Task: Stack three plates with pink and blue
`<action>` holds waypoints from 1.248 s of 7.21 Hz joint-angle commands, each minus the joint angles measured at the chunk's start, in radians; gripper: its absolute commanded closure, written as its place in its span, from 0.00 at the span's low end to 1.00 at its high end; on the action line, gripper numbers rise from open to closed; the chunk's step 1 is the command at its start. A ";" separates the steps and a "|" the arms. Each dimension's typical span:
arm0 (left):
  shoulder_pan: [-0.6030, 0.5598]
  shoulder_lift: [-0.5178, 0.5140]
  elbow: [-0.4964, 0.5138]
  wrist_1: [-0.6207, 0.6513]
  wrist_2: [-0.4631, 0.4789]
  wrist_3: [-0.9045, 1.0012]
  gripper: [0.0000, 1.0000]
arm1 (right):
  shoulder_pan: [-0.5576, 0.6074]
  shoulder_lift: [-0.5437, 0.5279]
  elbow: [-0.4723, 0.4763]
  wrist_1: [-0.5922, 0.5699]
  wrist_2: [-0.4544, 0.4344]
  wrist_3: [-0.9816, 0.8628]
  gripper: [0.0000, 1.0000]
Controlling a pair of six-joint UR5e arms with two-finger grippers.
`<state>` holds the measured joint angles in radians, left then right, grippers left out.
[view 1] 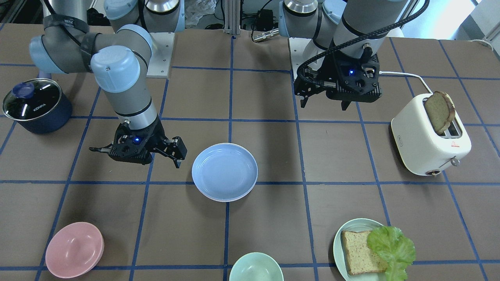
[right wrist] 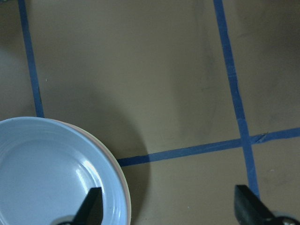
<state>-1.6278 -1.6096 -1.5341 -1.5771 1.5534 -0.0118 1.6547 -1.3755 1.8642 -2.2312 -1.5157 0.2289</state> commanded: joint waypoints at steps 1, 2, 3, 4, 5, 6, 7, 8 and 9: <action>0.000 0.000 0.002 0.000 -0.001 0.003 0.00 | -0.003 -0.064 -0.164 0.300 -0.017 -0.045 0.00; 0.000 -0.001 0.006 0.005 0.000 0.004 0.00 | -0.004 -0.088 -0.218 0.418 -0.024 -0.069 0.00; 0.000 -0.001 0.003 0.008 -0.001 0.004 0.00 | -0.012 -0.118 -0.249 0.521 -0.040 -0.151 0.00; 0.002 -0.001 0.002 0.005 -0.001 0.003 0.00 | -0.053 -0.178 -0.247 0.563 -0.056 -0.167 0.00; 0.002 0.000 0.002 0.005 -0.001 0.003 0.00 | -0.067 -0.221 -0.246 0.585 -0.043 -0.177 0.00; 0.002 0.000 0.003 -0.001 0.000 0.001 0.00 | -0.072 -0.224 -0.246 0.588 -0.006 -0.180 0.00; 0.000 0.000 0.005 0.000 0.001 0.001 0.00 | -0.078 -0.224 -0.246 0.591 0.005 -0.184 0.00; 0.002 0.002 0.005 0.000 0.001 0.001 0.00 | -0.079 -0.226 -0.249 0.611 -0.009 -0.265 0.00; 0.002 0.004 0.003 -0.001 0.001 0.001 0.00 | -0.082 -0.228 -0.249 0.616 -0.014 -0.299 0.00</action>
<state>-1.6265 -1.6076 -1.5300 -1.5773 1.5538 -0.0107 1.5763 -1.6003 1.6164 -1.6266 -1.5239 -0.0166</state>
